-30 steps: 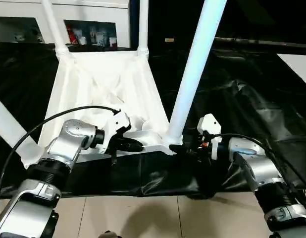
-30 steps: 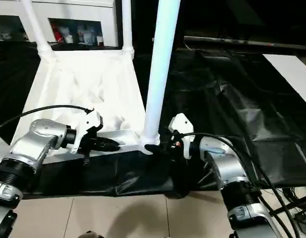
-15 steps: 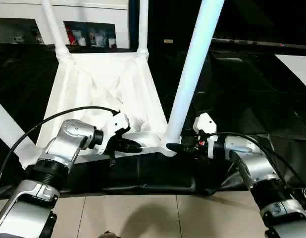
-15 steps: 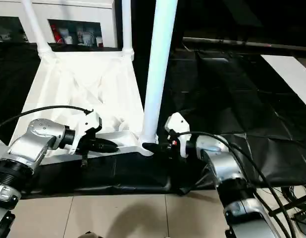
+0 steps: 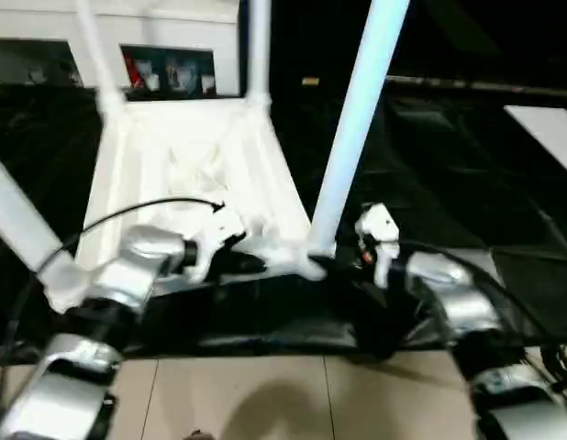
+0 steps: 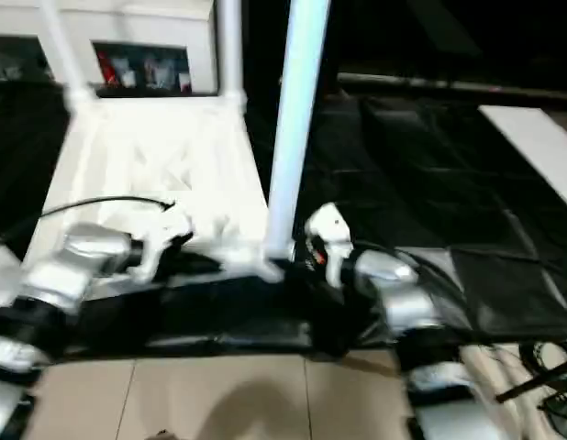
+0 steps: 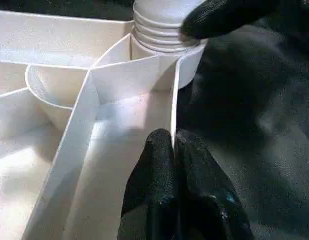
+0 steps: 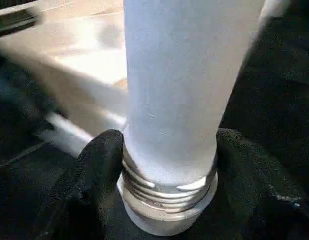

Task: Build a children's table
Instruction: Rotate leg to tighten

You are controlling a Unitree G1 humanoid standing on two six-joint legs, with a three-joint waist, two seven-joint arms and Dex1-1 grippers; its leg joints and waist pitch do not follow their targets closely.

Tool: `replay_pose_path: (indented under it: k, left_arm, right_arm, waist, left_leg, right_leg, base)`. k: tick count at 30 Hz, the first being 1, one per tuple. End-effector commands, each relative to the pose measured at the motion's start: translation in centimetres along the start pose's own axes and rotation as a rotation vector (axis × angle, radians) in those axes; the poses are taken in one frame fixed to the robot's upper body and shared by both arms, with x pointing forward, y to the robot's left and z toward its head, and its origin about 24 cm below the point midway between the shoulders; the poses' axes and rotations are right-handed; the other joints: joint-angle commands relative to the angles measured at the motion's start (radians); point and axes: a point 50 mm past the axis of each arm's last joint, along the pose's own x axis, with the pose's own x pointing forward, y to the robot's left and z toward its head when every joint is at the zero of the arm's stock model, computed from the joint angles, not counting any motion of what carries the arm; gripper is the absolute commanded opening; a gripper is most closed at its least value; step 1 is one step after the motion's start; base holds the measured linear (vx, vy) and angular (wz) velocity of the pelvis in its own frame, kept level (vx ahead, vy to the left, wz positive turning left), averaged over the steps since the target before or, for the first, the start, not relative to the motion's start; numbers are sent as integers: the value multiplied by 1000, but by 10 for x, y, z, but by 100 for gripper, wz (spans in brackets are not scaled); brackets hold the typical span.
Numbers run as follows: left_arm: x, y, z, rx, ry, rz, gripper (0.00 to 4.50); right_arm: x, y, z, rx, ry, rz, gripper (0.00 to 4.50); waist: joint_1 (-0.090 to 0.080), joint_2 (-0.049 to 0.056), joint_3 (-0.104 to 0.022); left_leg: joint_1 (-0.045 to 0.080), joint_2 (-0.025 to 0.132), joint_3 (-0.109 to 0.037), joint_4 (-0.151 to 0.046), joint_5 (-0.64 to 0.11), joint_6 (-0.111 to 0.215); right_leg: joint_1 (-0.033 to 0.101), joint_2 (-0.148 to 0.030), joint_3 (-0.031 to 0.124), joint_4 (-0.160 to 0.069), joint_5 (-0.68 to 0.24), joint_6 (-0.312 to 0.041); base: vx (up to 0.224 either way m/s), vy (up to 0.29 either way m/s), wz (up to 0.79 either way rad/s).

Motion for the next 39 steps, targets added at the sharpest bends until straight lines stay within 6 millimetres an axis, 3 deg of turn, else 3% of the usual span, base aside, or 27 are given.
replay_pose_path:
  k: [1,5,9,10,13,17,20,22,23,24,27,30,33,39]
  left_arm:
    - [15,-6,-4,-34,30,40,0]
    - [35,-12,4,-58,10,94,0]
    - [44,-16,9,-40,3,107,0]
    - [44,-17,9,-30,8,101,0]
    - [40,-15,7,-17,23,86,0]
    - [30,-9,2,-1,43,74,0]
    - [23,-6,-1,21,50,41,0]
    - [17,-6,-2,50,48,-13,0]
    - [11,-7,-4,64,50,-70,0]
    - [6,-9,-4,93,47,-136,0]
    - [0,-9,-5,102,66,-180,0]
    - [-6,-10,-5,106,87,-241,0]
    - [-9,-11,-4,113,92,-281,0]
    - [-12,-9,-6,126,108,-297,0]
  right_arm:
    - [5,3,-19,89,76,-123,265]
    - [18,13,-24,87,112,-231,265]
    - [26,21,-18,42,83,-179,265]
    - [26,21,-14,48,57,-161,321]
    - [24,16,-4,40,-8,-122,337]
    - [15,3,7,-4,-35,-85,378]
    - [5,-5,11,-59,-20,-3,383]
    - [-6,-10,12,-112,7,75,383]
    - [-14,-13,11,-145,27,136,383]
    - [-22,-15,11,-164,43,190,383]
    - [-29,-15,10,-185,72,253,383]
    - [-32,-12,9,-186,85,304,383]
    - [-32,-8,10,-178,81,334,383]
    - [-28,1,11,-153,69,392,383]
  waist:
    - [2,6,-53]
    - [-1,8,-54]
    - [3,7,-55]
    - [4,5,-55]
    - [4,6,-56]
    - [6,5,-56]
    - [7,6,-57]
    - [7,10,-60]
    - [8,5,-63]
    - [10,9,-64]
    - [9,14,-64]
    - [16,16,-61]
    - [19,18,-59]
    - [23,16,-61]
  left_leg:
    - [8,29,-13,-77,-203,-21]
    - [6,27,-13,-78,-210,-22]
    - [4,26,-12,-76,-212,-9]
    - [3,27,-13,-78,-207,-5]
    - [2,27,-12,-77,-207,5]
    - [2,27,-11,-76,-195,17]
    - [-1,26,-11,-75,-171,27]
    - [-2,27,-11,-72,-142,38]
    - [-3,25,-10,-68,-111,56]
    - [-4,27,-10,-67,-96,69]
    - [-2,29,-8,-66,-87,84]
    - [3,34,-6,-68,-115,75]
    - [6,36,-6,-72,-151,45]
    - [3,33,-5,-70,-117,47]
  right_leg:
    - [35,-83,47,-91,-190,-205]
    - [32,-80,48,-94,-187,-196]
    - [33,-81,49,-95,-166,-190]
    - [34,-80,48,-93,-149,-190]
    - [36,-79,47,-91,-122,-197]
    - [37,-79,47,-91,-111,-204]
    - [42,-78,46,-89,-77,-211]
    - [44,-78,46,-83,-22,-223]
    - [49,-75,45,-77,42,-235]
    - [50,-76,45,-74,81,-241]
    - [46,-75,43,-70,128,-265]
    - [43,-76,41,-73,82,-274]
    - [41,-78,43,-76,20,-272]
    - [43,-78,43,-71,74,-270]
  base:
    - [0,0,0]
    - [0,0,0]
    - [0,0,0]
    - [0,0,0]
    - [0,0,0]
    - [0,0,0]
    - [0,0,0]
    - [0,0,0]
    - [0,0,0]
    - [0,0,0]
    - [0,0,0]
    - [0,0,0]
    - [0,0,0]
    - [0,0,0]
